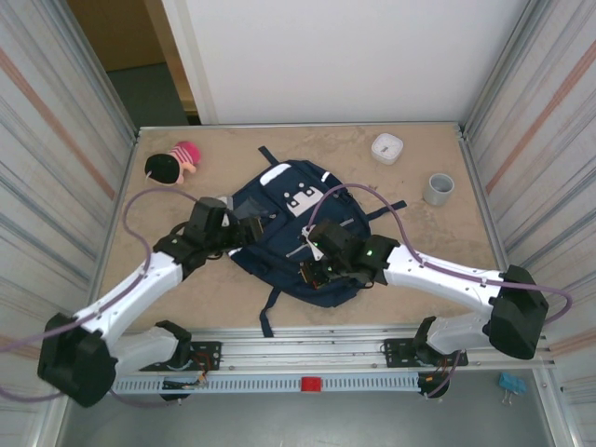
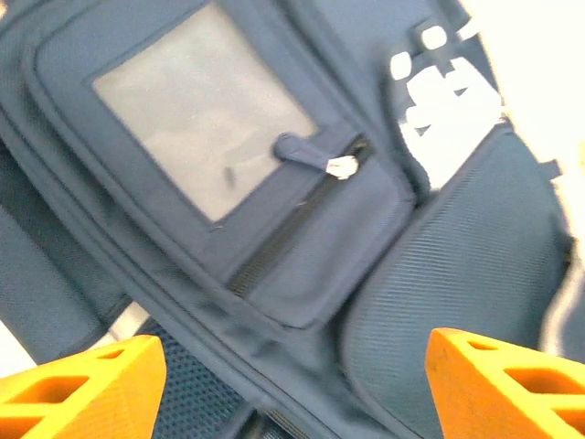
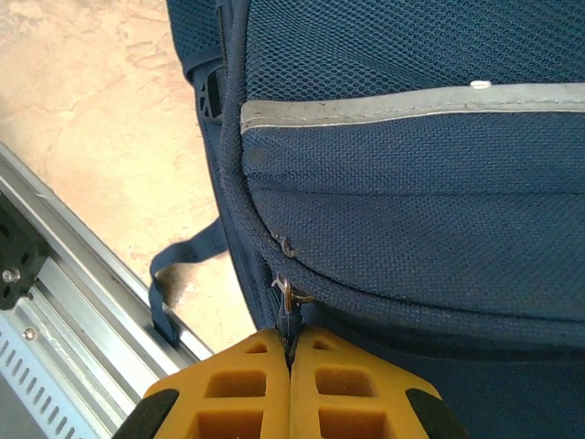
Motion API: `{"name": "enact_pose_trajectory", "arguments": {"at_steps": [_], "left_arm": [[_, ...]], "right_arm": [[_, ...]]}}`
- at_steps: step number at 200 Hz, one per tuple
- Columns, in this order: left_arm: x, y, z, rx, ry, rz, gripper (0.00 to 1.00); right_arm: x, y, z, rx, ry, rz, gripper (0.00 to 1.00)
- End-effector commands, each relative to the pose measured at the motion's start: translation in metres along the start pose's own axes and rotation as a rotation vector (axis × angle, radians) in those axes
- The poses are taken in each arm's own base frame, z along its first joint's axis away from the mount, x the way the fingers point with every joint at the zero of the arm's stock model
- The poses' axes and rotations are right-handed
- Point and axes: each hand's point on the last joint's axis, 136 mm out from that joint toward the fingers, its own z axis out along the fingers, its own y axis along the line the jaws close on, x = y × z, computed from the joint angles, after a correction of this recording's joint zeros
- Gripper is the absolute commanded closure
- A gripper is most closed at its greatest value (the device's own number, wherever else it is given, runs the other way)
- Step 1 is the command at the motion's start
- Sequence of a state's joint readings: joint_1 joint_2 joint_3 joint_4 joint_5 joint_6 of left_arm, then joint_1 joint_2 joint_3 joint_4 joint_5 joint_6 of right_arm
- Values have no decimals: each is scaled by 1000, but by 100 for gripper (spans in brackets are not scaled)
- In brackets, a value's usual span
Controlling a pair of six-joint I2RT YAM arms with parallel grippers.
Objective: Pack the student bag
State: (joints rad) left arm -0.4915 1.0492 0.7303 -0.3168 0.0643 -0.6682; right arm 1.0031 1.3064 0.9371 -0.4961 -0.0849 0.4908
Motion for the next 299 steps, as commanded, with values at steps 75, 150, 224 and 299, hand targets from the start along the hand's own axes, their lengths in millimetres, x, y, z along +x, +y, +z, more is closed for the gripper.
{"name": "enact_pose_trajectory", "arguments": {"at_steps": [75, 150, 224, 299], "left_arm": [[33, -46, -4, 274, 45, 12, 37], [56, -64, 35, 312, 110, -162, 44], [50, -43, 47, 188, 54, -162, 55], [47, -48, 36, 184, 89, -152, 50]], "right_arm": [[-32, 17, -9, -102, -88, 50, 100], [-32, 28, -3, -119, -84, 34, 100], [-31, 43, 2, -151, -72, 6, 100], [-41, 44, 2, -156, -95, 35, 100]]}}
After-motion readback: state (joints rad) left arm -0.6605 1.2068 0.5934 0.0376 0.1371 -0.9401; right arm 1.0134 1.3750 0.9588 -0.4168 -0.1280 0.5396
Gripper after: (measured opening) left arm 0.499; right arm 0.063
